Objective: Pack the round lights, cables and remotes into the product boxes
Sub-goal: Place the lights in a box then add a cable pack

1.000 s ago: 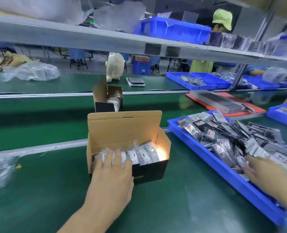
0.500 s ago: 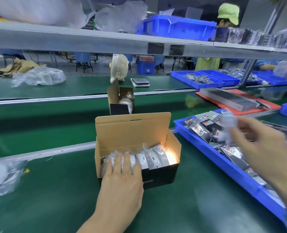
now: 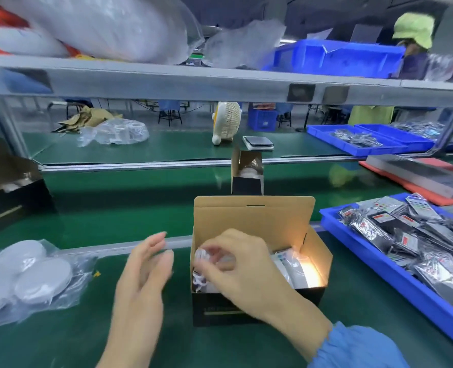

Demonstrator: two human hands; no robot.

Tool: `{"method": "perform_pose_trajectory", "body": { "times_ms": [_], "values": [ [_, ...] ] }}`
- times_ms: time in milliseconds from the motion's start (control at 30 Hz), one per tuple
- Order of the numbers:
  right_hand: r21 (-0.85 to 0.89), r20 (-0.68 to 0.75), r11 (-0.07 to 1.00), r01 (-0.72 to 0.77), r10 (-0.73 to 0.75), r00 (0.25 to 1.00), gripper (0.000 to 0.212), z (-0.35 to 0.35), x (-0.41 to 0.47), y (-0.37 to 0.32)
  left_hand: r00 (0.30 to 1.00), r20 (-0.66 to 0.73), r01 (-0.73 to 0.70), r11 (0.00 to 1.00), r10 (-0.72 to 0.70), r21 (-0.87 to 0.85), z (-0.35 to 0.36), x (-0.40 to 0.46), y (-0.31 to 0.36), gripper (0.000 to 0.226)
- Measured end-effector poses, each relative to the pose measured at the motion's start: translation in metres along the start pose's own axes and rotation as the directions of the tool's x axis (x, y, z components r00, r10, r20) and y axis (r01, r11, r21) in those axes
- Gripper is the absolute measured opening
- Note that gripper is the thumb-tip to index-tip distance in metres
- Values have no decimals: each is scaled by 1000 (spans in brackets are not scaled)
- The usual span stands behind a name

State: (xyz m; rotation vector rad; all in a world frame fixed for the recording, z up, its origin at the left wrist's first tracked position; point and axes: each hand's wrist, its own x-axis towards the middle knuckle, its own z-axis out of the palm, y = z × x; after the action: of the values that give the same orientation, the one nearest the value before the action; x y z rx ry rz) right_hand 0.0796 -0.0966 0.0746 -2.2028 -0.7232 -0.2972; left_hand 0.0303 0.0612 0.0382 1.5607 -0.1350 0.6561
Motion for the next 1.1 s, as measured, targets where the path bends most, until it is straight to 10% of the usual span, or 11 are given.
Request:
{"method": "perform_pose_trajectory", "body": {
  "times_ms": [133,300,400,500,567,667,967,1100],
  "values": [
    [-336,266,887,317,-233,935,27,1,-13,-5,905,335,308,948,-263,-87,18,20,-7,58],
    [-144,558,877,459,-312,769,25,-47,-6,-15,968,137,185,969,-208,162,28,19,-14,68],
    [171,-129,928,331,-312,941,14,-114,10,-1,966,104,195,929,-238,314,21,22,-11,79],
    [163,-483,986,32,51,874,10,-148,55,59,971,32,206,896,-237,393,4,23,-15,79],
    [-123,-270,954,-275,235,934,25,-142,92,109,973,-44,224,877,-227,426,-11,32,-22,81],
    [-428,20,852,-303,344,939,71,-116,142,173,972,-132,231,871,-192,434,-27,45,-30,81],
    [-499,92,844,-195,275,957,56,-117,193,169,961,-179,265,879,-208,397,-26,38,-26,80],
    [-519,343,855,2,206,916,34,-107,189,101,960,-158,278,862,-232,424,8,7,4,79]
  ]
}}
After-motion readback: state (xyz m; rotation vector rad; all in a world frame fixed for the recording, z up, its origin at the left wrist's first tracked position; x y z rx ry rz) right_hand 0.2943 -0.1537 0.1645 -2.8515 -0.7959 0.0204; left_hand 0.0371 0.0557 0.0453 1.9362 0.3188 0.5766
